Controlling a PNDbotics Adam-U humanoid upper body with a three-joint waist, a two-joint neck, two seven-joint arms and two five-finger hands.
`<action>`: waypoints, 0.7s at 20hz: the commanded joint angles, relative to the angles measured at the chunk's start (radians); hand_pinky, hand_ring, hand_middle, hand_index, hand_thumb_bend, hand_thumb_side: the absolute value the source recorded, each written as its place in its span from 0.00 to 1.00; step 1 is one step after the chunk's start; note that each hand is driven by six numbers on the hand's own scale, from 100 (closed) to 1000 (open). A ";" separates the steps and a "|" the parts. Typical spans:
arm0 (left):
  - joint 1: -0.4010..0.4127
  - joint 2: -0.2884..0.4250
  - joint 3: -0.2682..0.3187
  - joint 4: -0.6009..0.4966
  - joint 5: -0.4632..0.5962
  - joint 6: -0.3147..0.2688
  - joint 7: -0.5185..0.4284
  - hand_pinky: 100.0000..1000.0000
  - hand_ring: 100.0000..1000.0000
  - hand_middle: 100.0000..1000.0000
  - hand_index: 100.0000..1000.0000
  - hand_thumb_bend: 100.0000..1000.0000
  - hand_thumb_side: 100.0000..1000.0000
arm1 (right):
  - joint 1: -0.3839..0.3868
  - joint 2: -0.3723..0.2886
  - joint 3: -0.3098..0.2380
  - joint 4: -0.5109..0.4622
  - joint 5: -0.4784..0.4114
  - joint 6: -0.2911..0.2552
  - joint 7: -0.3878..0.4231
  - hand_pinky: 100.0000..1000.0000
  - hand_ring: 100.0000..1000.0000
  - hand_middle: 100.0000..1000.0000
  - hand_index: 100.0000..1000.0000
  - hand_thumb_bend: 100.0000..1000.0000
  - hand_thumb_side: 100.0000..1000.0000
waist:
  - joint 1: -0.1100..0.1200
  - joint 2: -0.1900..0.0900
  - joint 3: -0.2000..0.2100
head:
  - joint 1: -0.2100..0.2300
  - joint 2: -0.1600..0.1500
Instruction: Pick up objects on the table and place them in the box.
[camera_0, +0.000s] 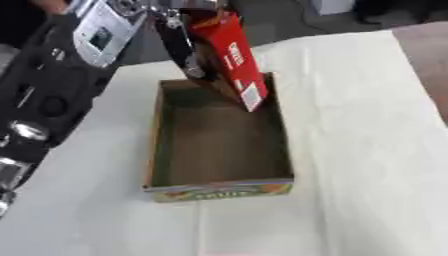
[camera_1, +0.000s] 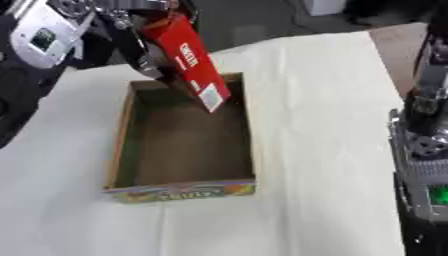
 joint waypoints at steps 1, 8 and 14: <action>-0.009 0.001 -0.005 -0.034 0.011 -0.091 -0.109 0.28 0.35 0.38 0.44 0.02 0.00 | -0.018 -0.006 0.000 -0.013 0.001 -0.001 0.000 0.44 0.72 0.80 0.83 0.00 0.83 | -0.009 -0.018 -0.005 | -0.009 -0.002; 0.002 0.026 -0.062 -0.018 0.069 -0.088 -0.173 0.29 0.36 0.40 0.45 0.04 0.00 | -0.016 -0.007 -0.002 -0.013 0.000 0.002 0.002 0.44 0.72 0.80 0.83 0.00 0.83 | -0.009 -0.017 -0.002 | -0.004 0.011; 0.011 0.078 -0.144 0.013 0.128 -0.082 -0.185 0.49 0.54 0.57 0.62 0.48 0.38 | -0.010 -0.009 -0.003 -0.013 0.000 0.006 0.005 0.43 0.72 0.80 0.83 0.00 0.82 | -0.006 -0.019 0.007 | 0.001 0.019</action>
